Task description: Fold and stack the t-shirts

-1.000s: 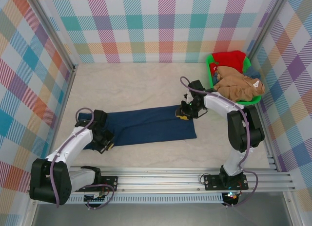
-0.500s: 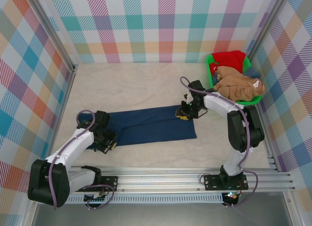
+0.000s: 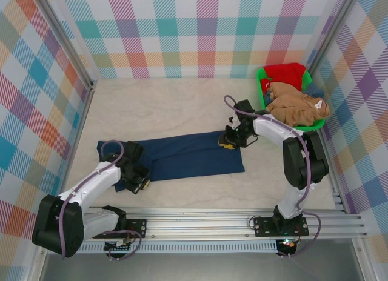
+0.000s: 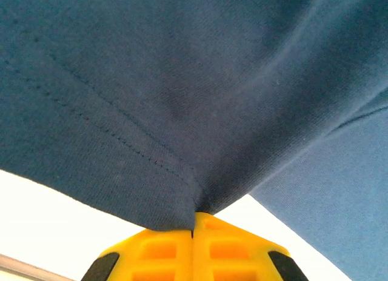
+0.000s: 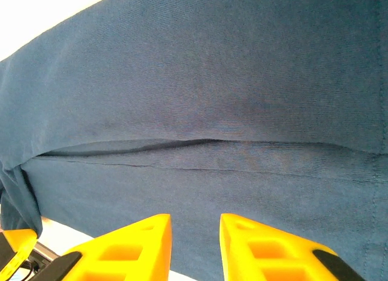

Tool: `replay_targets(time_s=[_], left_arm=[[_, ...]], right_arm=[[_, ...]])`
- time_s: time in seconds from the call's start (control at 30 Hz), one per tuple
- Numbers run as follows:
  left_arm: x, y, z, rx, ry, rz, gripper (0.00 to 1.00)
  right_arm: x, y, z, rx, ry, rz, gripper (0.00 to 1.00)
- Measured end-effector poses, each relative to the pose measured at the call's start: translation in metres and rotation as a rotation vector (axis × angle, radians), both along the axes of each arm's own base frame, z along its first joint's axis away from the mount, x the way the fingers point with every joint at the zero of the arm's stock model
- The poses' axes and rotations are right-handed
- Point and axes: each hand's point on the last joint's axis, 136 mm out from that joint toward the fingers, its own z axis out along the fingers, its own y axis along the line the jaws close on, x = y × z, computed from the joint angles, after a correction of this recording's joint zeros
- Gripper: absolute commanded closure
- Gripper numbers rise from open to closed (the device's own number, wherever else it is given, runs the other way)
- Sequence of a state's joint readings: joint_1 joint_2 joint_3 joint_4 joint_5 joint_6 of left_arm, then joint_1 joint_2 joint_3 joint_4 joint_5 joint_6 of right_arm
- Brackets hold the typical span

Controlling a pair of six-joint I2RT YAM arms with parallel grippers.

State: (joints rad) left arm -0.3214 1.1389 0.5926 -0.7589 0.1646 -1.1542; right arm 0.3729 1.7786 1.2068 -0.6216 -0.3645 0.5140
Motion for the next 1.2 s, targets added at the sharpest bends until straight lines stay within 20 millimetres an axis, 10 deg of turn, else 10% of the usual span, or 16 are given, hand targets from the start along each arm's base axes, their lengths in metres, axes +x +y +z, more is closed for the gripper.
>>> replay_targets(time_s=[0.4,0.83,1.2], left_arm=[[0.008,-0.006,0.001,0.005,-0.021,0.017,1.00],[0.073,-0.008,0.047,0.072,-0.186,0.006,1.00],[0.080,-0.013,0.027,0.102,-0.133,-0.058,1.00]], right_arm=[[0.000,0.001,0.000,0.000,0.001,0.002,0.74],[0.000,0.001,0.001,0.000,0.001,0.002,0.75],[0.000,0.001,0.001,-0.001,0.004,0.002,0.75]])
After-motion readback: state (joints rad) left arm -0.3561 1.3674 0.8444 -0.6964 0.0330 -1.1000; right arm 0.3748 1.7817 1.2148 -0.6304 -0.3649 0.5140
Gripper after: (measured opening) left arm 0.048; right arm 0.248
